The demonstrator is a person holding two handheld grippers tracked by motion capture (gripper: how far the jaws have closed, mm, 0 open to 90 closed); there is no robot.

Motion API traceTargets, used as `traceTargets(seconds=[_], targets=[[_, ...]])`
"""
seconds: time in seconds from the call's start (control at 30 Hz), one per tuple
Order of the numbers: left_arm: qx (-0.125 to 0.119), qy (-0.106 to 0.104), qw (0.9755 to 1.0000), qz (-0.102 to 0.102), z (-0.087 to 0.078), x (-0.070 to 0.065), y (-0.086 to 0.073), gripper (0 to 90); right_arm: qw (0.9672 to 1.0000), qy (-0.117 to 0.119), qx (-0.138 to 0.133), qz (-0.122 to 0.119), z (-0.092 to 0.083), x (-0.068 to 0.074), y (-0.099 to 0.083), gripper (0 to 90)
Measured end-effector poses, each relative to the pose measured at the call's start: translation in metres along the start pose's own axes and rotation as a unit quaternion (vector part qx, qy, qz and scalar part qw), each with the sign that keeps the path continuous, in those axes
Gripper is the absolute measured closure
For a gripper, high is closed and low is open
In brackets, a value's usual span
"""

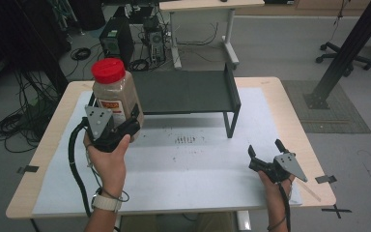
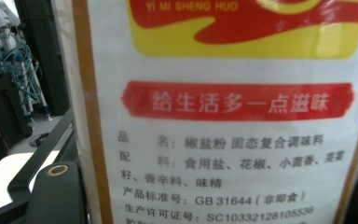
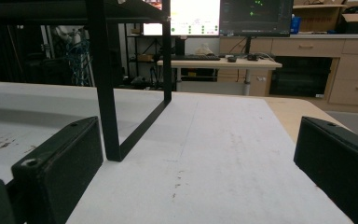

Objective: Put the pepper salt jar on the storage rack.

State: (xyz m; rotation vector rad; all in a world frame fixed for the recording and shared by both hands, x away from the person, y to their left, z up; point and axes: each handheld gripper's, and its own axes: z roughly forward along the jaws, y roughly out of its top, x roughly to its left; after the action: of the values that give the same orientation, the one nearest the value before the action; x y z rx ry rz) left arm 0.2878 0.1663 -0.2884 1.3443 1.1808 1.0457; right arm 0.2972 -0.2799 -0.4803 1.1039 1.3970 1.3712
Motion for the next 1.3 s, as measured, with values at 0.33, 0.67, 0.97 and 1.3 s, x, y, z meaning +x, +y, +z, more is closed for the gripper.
traceTargets(seconds=[0.33, 0.67, 0.97, 1.3], targets=[[-0.005, -0.012, 0.9999, -0.003, 0.02, -0.007, 0.013, 25.8, 1.0, 0.0, 0.001, 0.001, 0.0, 0.0, 0.0, 1.4], [-0.01, -0.017, 0.9998, 0.005, 0.042, -0.014, 0.025, 25.8, 1.0, 0.001, 0.002, 0.0, 0.0, 0.0, 0.0, 1.4], [-0.015, -0.019, 0.9997, 0.003, 0.072, -0.024, 0.031, 25.8, 1.0, 0.0, 0.003, 0.0, 0.0, 0.0, 0.0, 1.4], [-0.022, -0.022, 0.9995, 0.003, 0.11, -0.033, 0.033, 25.8, 1.0, 0.0, 0.005, 0.001, 0.001, 0.0, 0.0, 1.3]])
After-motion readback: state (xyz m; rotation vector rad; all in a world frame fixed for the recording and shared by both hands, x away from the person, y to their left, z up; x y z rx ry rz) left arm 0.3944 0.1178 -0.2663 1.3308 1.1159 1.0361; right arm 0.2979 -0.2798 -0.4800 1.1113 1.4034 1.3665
